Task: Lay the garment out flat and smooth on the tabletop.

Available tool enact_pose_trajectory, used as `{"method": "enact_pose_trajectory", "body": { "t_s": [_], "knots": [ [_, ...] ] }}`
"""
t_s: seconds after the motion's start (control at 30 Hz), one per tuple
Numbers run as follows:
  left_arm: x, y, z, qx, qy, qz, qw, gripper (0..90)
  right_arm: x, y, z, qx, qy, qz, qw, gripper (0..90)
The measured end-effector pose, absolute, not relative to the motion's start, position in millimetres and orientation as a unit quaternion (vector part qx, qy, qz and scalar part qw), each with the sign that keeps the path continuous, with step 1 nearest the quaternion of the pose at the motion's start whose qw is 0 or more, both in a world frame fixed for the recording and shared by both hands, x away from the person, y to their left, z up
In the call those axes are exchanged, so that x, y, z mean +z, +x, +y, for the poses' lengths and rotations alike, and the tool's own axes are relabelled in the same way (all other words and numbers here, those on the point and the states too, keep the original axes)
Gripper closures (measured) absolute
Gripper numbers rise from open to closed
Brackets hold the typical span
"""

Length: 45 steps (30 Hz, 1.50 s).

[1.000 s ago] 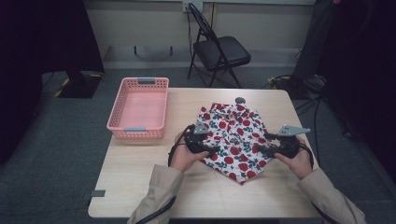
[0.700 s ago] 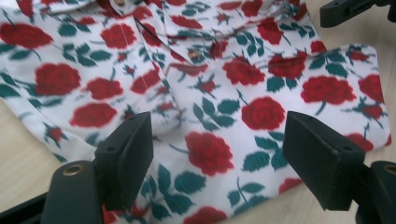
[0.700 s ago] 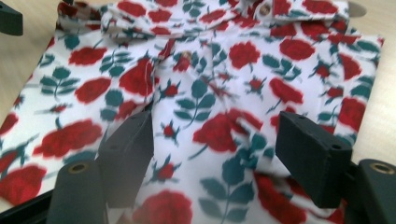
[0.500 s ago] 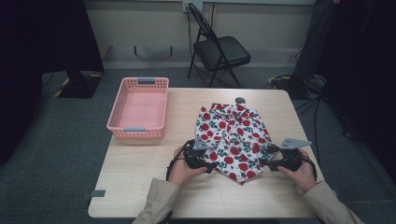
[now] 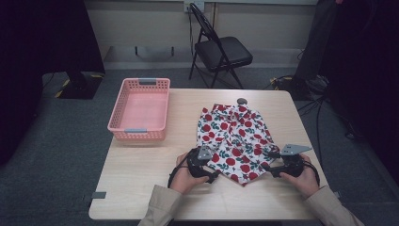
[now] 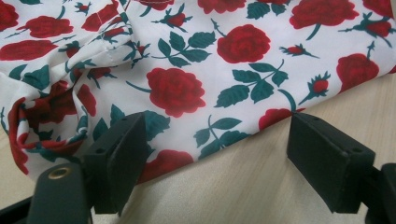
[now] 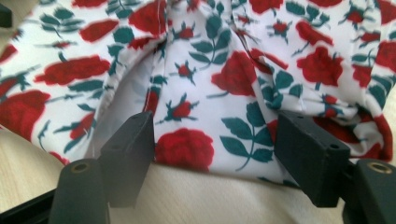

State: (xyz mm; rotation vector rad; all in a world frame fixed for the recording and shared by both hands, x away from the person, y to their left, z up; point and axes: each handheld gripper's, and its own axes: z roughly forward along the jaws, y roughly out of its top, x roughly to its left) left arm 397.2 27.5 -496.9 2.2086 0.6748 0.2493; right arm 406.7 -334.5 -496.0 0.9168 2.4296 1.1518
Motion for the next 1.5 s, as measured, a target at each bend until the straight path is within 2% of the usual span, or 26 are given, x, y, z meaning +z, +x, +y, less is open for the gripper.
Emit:
{"method": "enact_pose_trajectory", "body": {
  "t_s": [0.13,0.57,0.77,1.03,1.2,1.5],
  "knots": [
    [-499,395,26,0.105,0.876,0.254,0.397,15.2,-497,406,-334,0.389,0.319,0.852,0.145,27.8],
    [-499,392,23,0.116,0.876,0.257,0.391,14.4,-497,406,-334,0.391,0.321,0.850,0.145,27.6],
    [-499,392,23,0.116,0.876,0.257,0.390,14.4,-483,408,-330,0.404,0.313,0.845,0.156,30.6],
    [-499,392,23,0.116,0.876,0.257,0.390,14.4,-470,442,-311,0.412,0.313,0.839,0.165,41.4],
    [-499,392,23,0.117,0.877,0.256,0.390,14.4,-476,468,-293,0.408,0.318,0.840,0.163,48.8],
    [-499,392,23,0.116,0.876,0.257,0.390,14.4,-484,495,-273,0.395,0.322,0.844,0.169,57.0]
  ]
}}
